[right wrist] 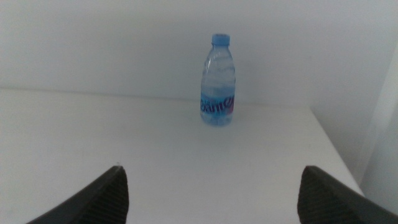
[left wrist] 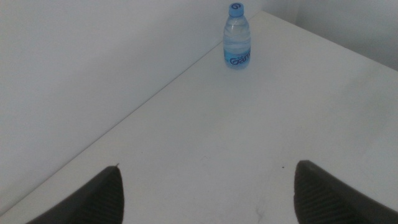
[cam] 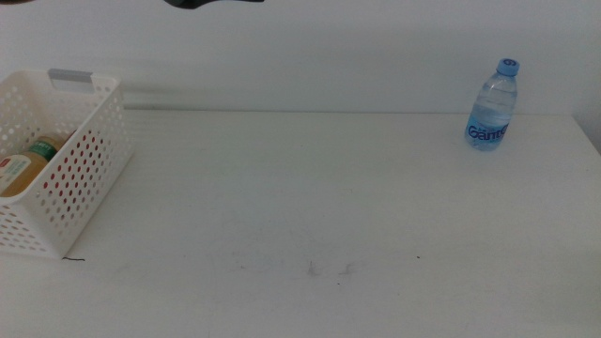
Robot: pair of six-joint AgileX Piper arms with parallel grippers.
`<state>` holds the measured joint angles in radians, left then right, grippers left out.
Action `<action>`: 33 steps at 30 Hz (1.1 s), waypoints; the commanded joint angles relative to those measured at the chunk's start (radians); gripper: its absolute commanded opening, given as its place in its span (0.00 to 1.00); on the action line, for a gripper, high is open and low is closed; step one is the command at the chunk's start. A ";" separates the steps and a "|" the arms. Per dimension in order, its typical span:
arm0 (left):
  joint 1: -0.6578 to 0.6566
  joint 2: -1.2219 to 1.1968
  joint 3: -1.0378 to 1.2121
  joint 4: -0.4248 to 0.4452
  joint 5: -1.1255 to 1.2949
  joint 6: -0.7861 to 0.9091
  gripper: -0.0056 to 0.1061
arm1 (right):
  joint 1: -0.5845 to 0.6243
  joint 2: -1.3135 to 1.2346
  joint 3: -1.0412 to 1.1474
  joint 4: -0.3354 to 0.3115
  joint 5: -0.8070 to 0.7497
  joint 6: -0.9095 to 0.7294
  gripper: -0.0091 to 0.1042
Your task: Use arms to grab the bottles and put them into the dustbin to the left of the table.
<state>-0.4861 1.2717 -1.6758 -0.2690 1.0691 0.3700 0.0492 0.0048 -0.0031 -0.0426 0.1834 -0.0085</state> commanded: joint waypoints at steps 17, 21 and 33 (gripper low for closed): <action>-0.004 -0.005 0.002 0.016 -0.013 -0.003 0.89 | -0.009 0.882 -0.277 0.001 -0.622 0.168 0.88; -0.004 -0.005 0.002 0.016 -0.013 -0.003 0.89 | -0.009 1.066 -0.280 0.001 -0.857 0.288 0.88; -0.004 -0.005 0.002 0.025 -0.013 -0.001 0.89 | -0.009 1.456 -0.361 0.043 -1.105 0.170 0.88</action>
<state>-0.4861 1.2717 -1.6758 -0.2478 1.0691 0.3700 0.0492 1.4172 -0.3321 0.0000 -0.9041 0.2259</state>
